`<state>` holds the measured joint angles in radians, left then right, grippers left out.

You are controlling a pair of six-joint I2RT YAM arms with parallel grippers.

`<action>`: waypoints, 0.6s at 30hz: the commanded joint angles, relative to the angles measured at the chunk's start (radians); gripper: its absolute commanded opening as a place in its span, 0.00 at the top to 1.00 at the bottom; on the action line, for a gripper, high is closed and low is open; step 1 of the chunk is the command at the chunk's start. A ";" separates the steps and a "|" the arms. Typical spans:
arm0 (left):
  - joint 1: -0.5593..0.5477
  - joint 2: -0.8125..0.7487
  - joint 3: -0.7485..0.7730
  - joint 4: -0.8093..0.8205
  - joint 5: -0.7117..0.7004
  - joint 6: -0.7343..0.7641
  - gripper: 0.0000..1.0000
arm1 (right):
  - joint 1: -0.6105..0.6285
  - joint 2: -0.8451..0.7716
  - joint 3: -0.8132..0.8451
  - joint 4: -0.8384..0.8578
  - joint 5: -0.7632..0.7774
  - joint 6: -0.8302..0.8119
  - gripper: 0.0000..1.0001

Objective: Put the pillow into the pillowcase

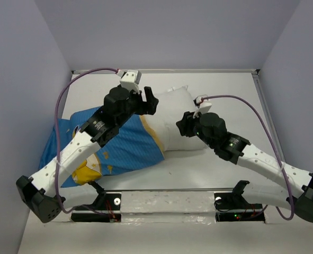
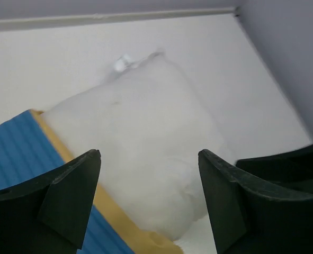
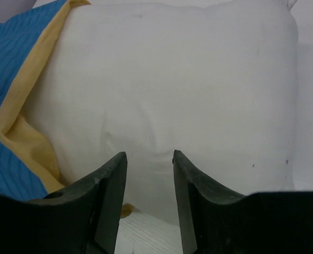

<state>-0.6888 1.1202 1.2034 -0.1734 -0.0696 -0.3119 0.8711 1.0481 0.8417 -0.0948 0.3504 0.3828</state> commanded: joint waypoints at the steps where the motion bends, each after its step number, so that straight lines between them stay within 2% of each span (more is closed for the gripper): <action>1: 0.028 0.119 0.028 -0.149 -0.343 0.100 0.17 | -0.083 0.082 0.152 -0.069 -0.191 -0.125 0.60; 2: 0.040 0.160 0.053 -0.159 -0.343 0.106 0.18 | -0.102 0.099 0.175 -0.072 -0.235 -0.134 0.64; 4: 0.046 0.196 0.077 -0.175 -0.396 0.120 0.23 | -0.116 0.157 0.220 -0.080 -0.266 -0.147 0.65; 6: 0.049 0.234 0.107 -0.204 -0.436 0.123 0.35 | -0.126 0.211 0.282 -0.089 -0.280 -0.163 0.61; 7: 0.051 0.240 0.108 -0.201 -0.493 0.125 0.37 | -0.144 0.228 0.299 -0.088 -0.290 -0.166 0.54; 8: 0.054 0.254 0.110 -0.196 -0.501 0.128 0.38 | -0.159 0.248 0.316 -0.088 -0.313 -0.173 0.51; 11: 0.074 0.288 0.113 -0.170 -0.467 0.128 0.41 | -0.217 0.348 0.414 -0.089 -0.445 -0.188 0.40; 15: 0.098 0.337 0.117 -0.152 -0.435 0.132 0.51 | -0.251 0.476 0.485 -0.098 -0.488 -0.243 0.31; 17: 0.109 0.357 0.113 -0.135 -0.424 0.142 0.63 | -0.251 0.550 0.545 -0.123 -0.499 -0.303 0.30; 18: 0.112 0.359 0.110 -0.126 -0.414 0.148 0.75 | -0.251 0.573 0.557 -0.132 -0.501 -0.321 0.30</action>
<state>-0.5976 1.4475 1.2858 -0.3466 -0.4747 -0.1932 0.6201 1.5364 1.3151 -0.1940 -0.0727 0.1711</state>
